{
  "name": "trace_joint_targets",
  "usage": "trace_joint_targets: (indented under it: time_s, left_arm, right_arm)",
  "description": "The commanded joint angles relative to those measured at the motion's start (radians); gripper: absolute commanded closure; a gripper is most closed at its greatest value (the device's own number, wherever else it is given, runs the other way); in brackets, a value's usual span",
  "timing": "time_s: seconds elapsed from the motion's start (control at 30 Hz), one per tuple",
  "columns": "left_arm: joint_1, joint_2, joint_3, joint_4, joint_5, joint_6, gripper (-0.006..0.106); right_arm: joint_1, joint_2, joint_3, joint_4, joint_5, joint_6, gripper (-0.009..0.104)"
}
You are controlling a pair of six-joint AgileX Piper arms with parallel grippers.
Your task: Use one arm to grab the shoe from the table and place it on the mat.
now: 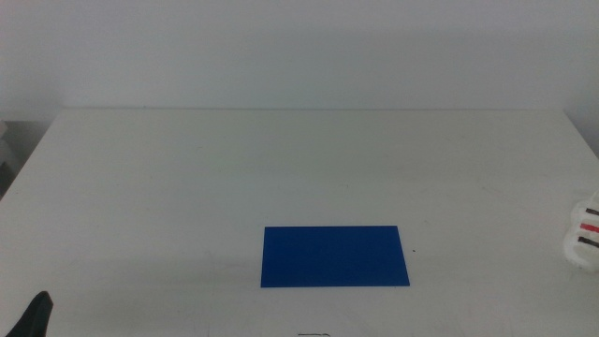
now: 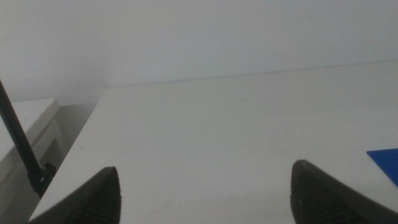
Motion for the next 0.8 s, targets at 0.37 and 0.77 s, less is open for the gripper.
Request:
trace_joint_targets:
  time_s: [0.37,0.77]
  left_arm:
    - [-0.004,-0.019,-0.003,-0.006,-0.083,-0.012,0.007]
    - [-0.004,-0.019,-0.003,-0.006,-0.083,-0.012,0.007]
  right_arm:
    - [-0.005,0.57,-0.506,0.108,0.29,0.027,0.004]
    - [-0.005,1.068,-0.88,0.166,0.314,0.02,0.004]
